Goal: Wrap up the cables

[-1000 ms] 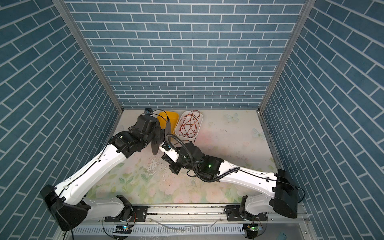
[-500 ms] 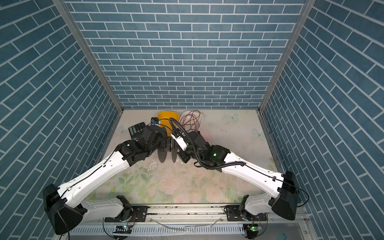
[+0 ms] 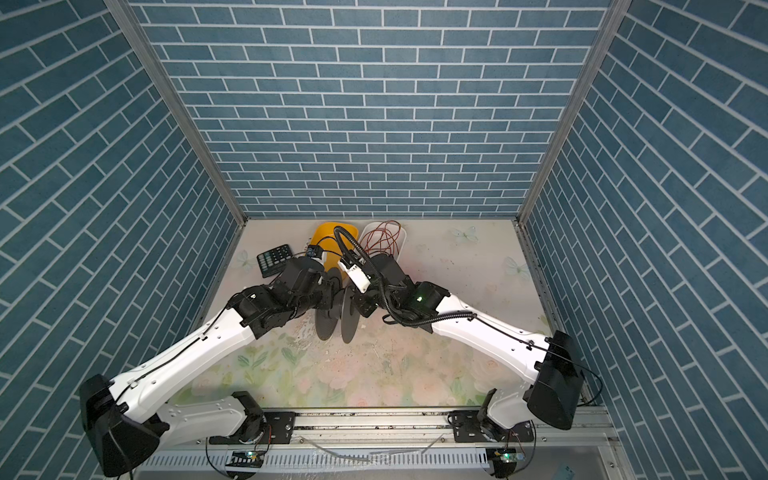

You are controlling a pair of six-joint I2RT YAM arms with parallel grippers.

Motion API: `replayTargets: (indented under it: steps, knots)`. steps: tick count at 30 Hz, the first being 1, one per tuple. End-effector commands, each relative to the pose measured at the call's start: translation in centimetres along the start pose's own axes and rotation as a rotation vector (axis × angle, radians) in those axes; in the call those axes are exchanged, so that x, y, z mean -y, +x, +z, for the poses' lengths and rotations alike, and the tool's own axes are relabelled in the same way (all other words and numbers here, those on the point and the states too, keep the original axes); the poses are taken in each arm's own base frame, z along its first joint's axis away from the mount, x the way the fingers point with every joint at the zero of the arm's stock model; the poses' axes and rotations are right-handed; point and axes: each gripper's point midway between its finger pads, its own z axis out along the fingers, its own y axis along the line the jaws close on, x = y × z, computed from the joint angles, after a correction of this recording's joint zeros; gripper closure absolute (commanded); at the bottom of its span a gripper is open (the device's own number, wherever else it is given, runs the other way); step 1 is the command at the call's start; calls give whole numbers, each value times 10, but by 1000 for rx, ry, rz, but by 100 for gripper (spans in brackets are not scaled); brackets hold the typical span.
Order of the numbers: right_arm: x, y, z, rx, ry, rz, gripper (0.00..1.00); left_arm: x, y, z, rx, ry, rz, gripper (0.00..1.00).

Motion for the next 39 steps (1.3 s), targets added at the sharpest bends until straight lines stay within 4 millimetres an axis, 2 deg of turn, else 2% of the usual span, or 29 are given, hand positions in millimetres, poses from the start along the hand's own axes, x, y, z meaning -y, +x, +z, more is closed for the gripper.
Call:
replayTargets:
  steps: [1, 4, 11, 16, 24, 31, 33, 36, 39]
  knots:
    - [41, -46, -12, 137, 117, 46, 90, 2, 9, -18, -42, 51, 40, 100]
    - [55, -42, -10, 124, 129, 69, 87, 9, 5, -28, -21, 100, 38, 100]
    - [73, -32, -10, 102, 120, 91, 84, 22, -7, -48, 9, 191, 53, 100]
    - [79, -12, -3, 73, 87, 112, 83, 30, -28, -68, 64, 233, 51, 100]
    - [69, 16, 2, 101, -24, 182, 77, 55, -82, -116, 195, 360, 58, 100]
    - [62, 33, 14, 97, -84, 206, 74, 70, -119, -150, 300, 433, 62, 100]
    - [56, 36, 16, 109, -118, 208, 69, 72, -128, -159, 334, 448, 58, 100]
    - [53, 38, 14, 129, -136, 217, 54, 71, -138, -170, 373, 448, 56, 100]
    - [51, 41, 8, 152, -140, 210, 47, 70, -144, -177, 392, 447, 56, 100]
